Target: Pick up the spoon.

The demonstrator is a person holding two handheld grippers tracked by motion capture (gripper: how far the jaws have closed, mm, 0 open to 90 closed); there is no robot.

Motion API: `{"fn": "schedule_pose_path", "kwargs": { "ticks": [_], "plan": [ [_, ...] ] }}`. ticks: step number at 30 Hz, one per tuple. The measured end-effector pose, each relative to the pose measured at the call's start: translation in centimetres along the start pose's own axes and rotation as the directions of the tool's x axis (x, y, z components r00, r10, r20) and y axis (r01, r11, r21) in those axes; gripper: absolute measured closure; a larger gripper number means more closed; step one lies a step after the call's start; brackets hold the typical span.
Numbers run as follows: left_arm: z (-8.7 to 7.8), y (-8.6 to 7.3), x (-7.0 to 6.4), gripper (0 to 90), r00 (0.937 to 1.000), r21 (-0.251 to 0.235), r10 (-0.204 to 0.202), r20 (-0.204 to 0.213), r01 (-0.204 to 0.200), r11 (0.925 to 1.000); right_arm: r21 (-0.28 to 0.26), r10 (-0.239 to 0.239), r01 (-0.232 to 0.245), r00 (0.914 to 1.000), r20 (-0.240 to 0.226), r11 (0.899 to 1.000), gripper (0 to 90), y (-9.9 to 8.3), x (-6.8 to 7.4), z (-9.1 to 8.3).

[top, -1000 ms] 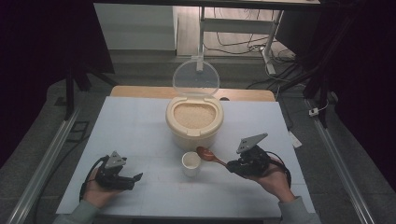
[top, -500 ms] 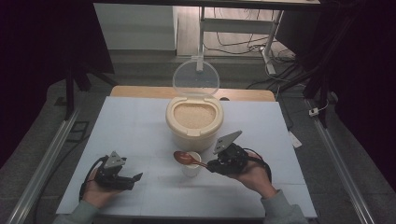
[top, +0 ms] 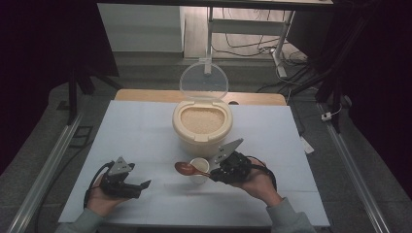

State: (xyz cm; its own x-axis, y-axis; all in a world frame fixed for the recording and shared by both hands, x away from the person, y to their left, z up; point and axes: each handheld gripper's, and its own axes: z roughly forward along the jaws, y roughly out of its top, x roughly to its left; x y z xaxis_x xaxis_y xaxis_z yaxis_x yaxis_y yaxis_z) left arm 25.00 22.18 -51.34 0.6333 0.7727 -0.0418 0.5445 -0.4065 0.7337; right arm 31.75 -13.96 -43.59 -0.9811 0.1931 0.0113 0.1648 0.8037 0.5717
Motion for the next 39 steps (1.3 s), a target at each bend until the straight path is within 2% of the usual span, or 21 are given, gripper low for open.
{"fn": "schedule_pose_path", "kwargs": {
  "ticks": [7,9,12,15,18,21,24,29,32,35,36,38,39],
  "plan": [
    [-1.1,2.4,-1.4,14.4,0.9964,-0.045,0.054,0.065,-0.051,0.9977,-0.011,-0.012,0.012,0.9999,0.002,1.000,80.0,0.2,0.3,0.0],
    [-1.5,3.4,-1.8,14.7,0.9932,-0.062,0.082,0.083,-0.077,0.9952,-0.011,-0.016,0.016,0.9999,0.002,1.000,80.0,0.2,0.3,0.0],
    [-1.7,4.7,-2.4,14.9,0.9875,-0.078,0.100,0.122,-0.090,0.9928,-0.006,-0.021,0.021,0.9998,0.000,1.000,80.0,0.2,0.4,0.1],
    [-1.4,5.9,-3.0,15.1,0.9819,-0.066,0.125,0.142,-0.117,0.9910,-0.008,-0.022,0.022,0.9997,-0.005,1.000,80.0,0.3,0.5,0.2],
    [-1.0,7.2,-3.8,15.3,0.9732,-0.058,0.160,0.165,-0.152,0.9867,-0.010,-0.026,0.026,0.9997,-0.003,1.000,80.0,0.4,0.6,0.3],
    [-0.5,8.6,-5.0,16.5,0.9599,-0.053,0.208,0.188,-0.202,0.9780,-0.008,-0.031,0.031,0.9995,-0.003,0.999,80.0,0.5,0.7,0.4],
    [0.1,10.0,-6.2,17.1,0.9426,-0.043,0.258,0.212,-0.255,0.9660,-0.010,-0.033,0.033,0.9994,-0.004,0.999,80.0,0.5,0.7,0.5],
    [1.4,11.8,-7.9,19.9,0.9103,0.019,0.325,0.256,-0.341,0.9398,-0.003,-0.039,0.039,0.9992,-0.010,0.999,80.0,0.6,0.9,0.6],
    [2.2,12.5,-8.5,23.2,0.8966,0.037,0.345,0.277,-0.369,0.9287,0.002,-0.052,0.052,0.9985,-0.015,0.999,80.0,0.7,1.1,0.7],
    [2.8,12.9,-8.8,28.5,0.8865,0.059,0.359,0.291,-0.392,0.9182,0.001,-0.060,0.060,0.9980,-0.017,0.998,80.0,0.8,1.2,0.7],
    [3.1,13.0,-8.8,30.8,0.8785,0.067,0.360,0.314,-0.399,0.9147,-0.002,-0.065,0.065,0.9977,-0.017,0.998,80.0,0.8,1.2,0.7],
    [3.3,13.0,-8.8,35.2,0.8767,0.069,0.359,0.320,-0.399,0.9141,-0.009,-0.072,0.071,0.9972,-0.019,0.997,80.0,0.9,1.3,0.8],
    [3.4,13.0,-8.7,35.2,0.8730,0.075,0.359,0.331,-0.403,0.9120,-0.009,-0.072,0.071,0.9972,-0.019,0.997,80.0,0.9,1.3,0.8]
  ]
}}
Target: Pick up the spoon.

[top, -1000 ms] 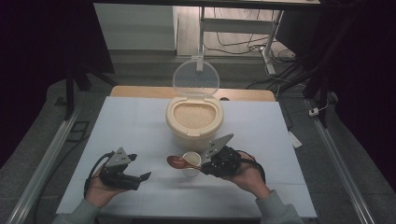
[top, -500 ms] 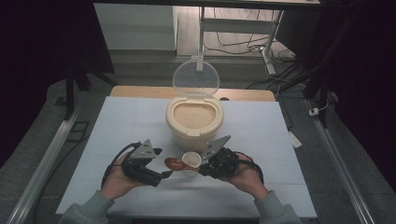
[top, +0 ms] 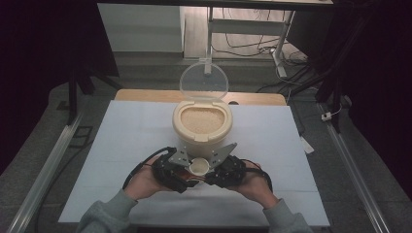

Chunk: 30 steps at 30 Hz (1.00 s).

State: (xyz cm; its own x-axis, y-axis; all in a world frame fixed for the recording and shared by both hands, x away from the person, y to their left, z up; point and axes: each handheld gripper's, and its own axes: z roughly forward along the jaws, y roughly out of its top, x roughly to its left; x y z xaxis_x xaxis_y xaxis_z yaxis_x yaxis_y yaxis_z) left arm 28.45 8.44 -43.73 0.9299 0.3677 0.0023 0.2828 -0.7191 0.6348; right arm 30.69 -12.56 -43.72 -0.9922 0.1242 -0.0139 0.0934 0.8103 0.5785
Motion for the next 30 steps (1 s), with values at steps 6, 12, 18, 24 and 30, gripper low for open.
{"fn": "schedule_pose_path", "kwargs": {
  "ticks": [6,12,18,24,30],
  "plan": [
    [0.8,0.1,0.3,45.0,0.9983,0.040,0.007,0.057,-0.009,0.9992,0.001,-0.022,0.022,0.9997,-0.006,1.000,80.0,0.2,0.3,0.1],
    [1.5,0.2,0.3,56.5,0.9946,0.080,0.019,0.102,-0.028,0.9964,0.003,-0.063,0.063,0.9980,-0.004,0.998,80.0,0.4,0.7,0.2],
    [1.9,0.2,0.2,69.3,0.9894,0.117,0.047,0.137,-0.064,0.9910,0.009,-0.141,0.141,0.9900,-0.002,0.990,79.9,0.6,1.3,0.2],
    [2.3,0.1,-0.3,77.1,0.9780,0.141,0.080,0.193,-0.108,0.9841,0.024,-0.210,0.210,0.9775,-0.016,0.977,79.7,0.7,2.0,0.5],
    [2.5,0.1,-0.4,78.2,0.9782,0.152,0.086,0.189,-0.116,0.9816,0.023,-0.204,0.205,0.9787,-0.021,0.979,78.6,0.5,1.7,0.7]
  ]
}}
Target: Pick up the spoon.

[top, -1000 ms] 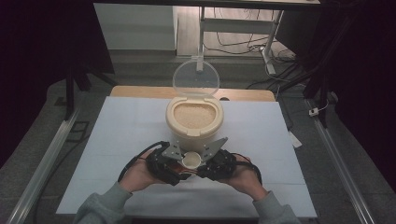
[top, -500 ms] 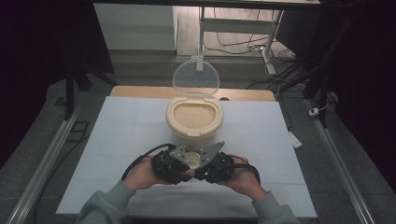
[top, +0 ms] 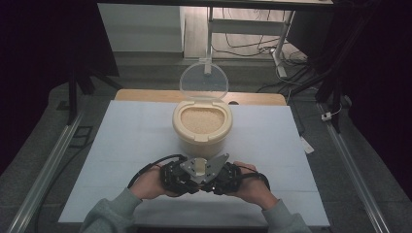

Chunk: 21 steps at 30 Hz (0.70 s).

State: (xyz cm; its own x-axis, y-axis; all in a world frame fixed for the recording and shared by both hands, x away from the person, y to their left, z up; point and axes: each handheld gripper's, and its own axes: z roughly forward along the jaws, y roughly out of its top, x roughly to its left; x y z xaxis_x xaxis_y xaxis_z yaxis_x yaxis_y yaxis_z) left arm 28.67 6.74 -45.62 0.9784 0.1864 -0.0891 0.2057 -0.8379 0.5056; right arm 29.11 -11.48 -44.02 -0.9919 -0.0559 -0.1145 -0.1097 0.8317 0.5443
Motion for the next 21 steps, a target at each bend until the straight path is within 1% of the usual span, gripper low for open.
{"fn": "schedule_pose_path", "kwargs": {
  "ticks": [1,2,3,4,5,6,8,9,10,11,12,13,14,15,16,17,18,20,21],
  "plan": [
    [0.0,0.0,0.0,78.2,1.0000,-0.001,0.000,-0.004,0.000,1.0000,0.002,0.011,-0.011,0.9999,0.006,1.000,78.3,0.0,-0.1,-0.2],
    [-0.1,0.0,0.0,78.3,0.9999,-0.005,0.000,-0.012,0.000,1.0000,-0.024,0.023,-0.023,0.9997,0.005,0.999,76.9,-0.1,-0.2,-0.2],
    [-0.2,0.0,0.0,78.3,0.9998,-0.013,-0.003,-0.018,0.003,0.9999,-0.024,0.023,-0.023,0.9997,0.005,0.999,76.9,-0.1,-0.2,-0.2],
    [-0.3,-0.1,0.0,78.4,0.9996,-0.017,-0.002,-0.028,0.002,0.9999,-0.069,0.076,-0.074,0.9969,0.020,0.995,70.2,-0.3,-0.3,-0.6],
    [-0.4,-0.1,0.0,78.4,0.9994,-0.025,-0.006,-0.034,0.005,0.9997,-0.089,0.094,-0.091,0.9954,0.021,0.992,68.0,-0.3,-0.5,-0.9],
    [-0.7,-0.2,0.0,78.4,0.9986,-0.046,-0.014,-0.050,0.012,0.9989,-0.109,0.116,-0.112,0.9927,0.031,0.988,65.8,-0.4,-0.6,-1.2],
    [-1.1,-0.2,0.0,78.4,0.9971,-0.068,-0.026,-0.071,0.021,0.9975,-0.160,0.158,-0.148,0.9861,0.052,0.976,61.0,-0.5,-0.7,-1.8],
    [-1.1,-0.2,0.0,78.4,0.9971,-0.068,-0.026,-0.071,0.021,0.9975,-0.160,0.158,-0.148,0.9861,0.052,0.976,61.0,-0.5,-0.7,-1.8],
    [-1.5,-0.4,0.1,78.4,0.9946,-0.093,-0.038,-0.097,0.029,0.9953,-0.214,0.204,-0.183,0.9758,0.079,0.959,56.3,-0.7,-0.9,-2.4],
    [-1.5,-0.4,0.1,78.4,0.9946,-0.093,-0.038,-0.097,0.029,0.9953,-0.236,0.232,-0.206,0.9687,0.088,0.950,54.4,-0.9,-1.0,-2.7],
    [-1.8,-0.5,0.1,78.4,0.9905,-0.124,-0.057,-0.125,0.042,0.9913,-0.255,0.253,-0.221,0.9622,0.101,0.942,52.5,-1.0,-1.1,-3.0],
    [-1.8,-0.5,0.1,78.4,0.9905,-0.124,-0.057,-0.125,0.042,0.9913,-0.272,0.279,-0.239,0.9528,0.120,0.932,51.3,-1.2,-1.1,-3.3],
    [-2.0,-0.6,0.1,78.4,0.9884,-0.137,-0.065,-0.137,0.046,0.9895,-0.291,0.302,-0.253,0.9435,0.137,0.923,50.0,-1.4,-1.1,-3.6],
    [-2.1,-0.7,0.2,78.4,0.9869,-0.146,-0.070,-0.146,0.049,0.9880,-0.291,0.302,-0.253,0.9435,0.137,0.923,50.0,-1.4,-1.1,-3.6],
    [-2.2,-0.7,0.2,78.4,0.9850,-0.155,-0.075,-0.156,0.051,0.9866,-0.326,0.339,-0.271,0.9245,0.174,0.905,49.6,-1.8,-1.1,-4.2],
    [-2.3,-0.8,0.2,78.4,0.9834,-0.160,-0.080,-0.163,0.054,0.9856,-0.326,0.339,-0.271,0.9245,0.174,0.905,49.6,-1.8,-1.1,-4.2],
    [-2.3,-0.8,0.3,78.4,0.9821,-0.167,-0.086,-0.168,0.057,0.9842,-0.365,0.384,-0.290,0.8974,0.217,0.885,49.4,-2.3,-1.0,-4.8],
    [-2.4,-0.9,0.3,78.4,0.9800,-0.176,-0.093,-0.176,0.062,0.9824,-0.395,0.428,-0.319,0.8742,0.229,0.862,48.4,-3.1,-1.1,-5.4],
    [-2.4,-1.0,0.3,78.4,0.9790,-0.180,-0.095,-0.180,0.063,0.9817,-0.408,0.453,-0.340,0.8642,0.220,0.847,47.2,-3.5,-1.2,-5.5]
  ]
}}
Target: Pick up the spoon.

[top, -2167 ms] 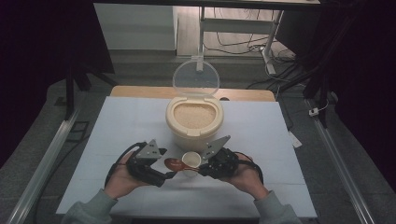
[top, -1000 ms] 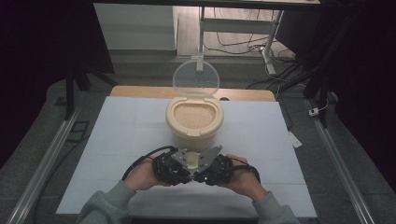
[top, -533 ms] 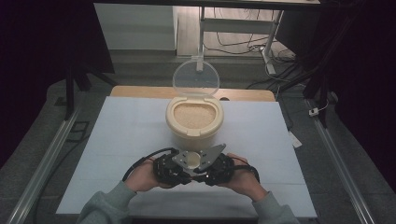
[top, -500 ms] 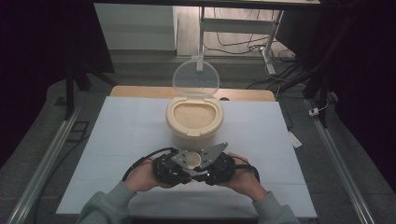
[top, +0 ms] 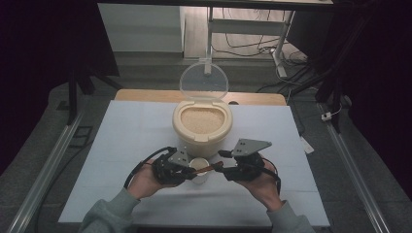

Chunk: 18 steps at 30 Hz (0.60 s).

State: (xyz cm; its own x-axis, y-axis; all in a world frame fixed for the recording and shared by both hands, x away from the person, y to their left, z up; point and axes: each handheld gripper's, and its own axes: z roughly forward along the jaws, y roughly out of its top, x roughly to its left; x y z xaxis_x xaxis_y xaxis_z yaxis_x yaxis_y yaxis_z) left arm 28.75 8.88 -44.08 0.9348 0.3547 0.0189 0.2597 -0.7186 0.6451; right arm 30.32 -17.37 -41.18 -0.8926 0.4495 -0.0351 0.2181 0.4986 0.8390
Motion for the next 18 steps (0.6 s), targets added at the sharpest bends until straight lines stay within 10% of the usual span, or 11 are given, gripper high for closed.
{"fn": "schedule_pose_path", "kwargs": {
  "ticks": [18],
  "plan": [
    [-0.1,-0.2,0.0,78.4,0.9953,-0.080,-0.033,-0.091,0.026,0.9965,-0.036,0.202,-0.202,0.9794,0.003,0.979,41.4,-1.8,0.4,0.1]
  ]
}}
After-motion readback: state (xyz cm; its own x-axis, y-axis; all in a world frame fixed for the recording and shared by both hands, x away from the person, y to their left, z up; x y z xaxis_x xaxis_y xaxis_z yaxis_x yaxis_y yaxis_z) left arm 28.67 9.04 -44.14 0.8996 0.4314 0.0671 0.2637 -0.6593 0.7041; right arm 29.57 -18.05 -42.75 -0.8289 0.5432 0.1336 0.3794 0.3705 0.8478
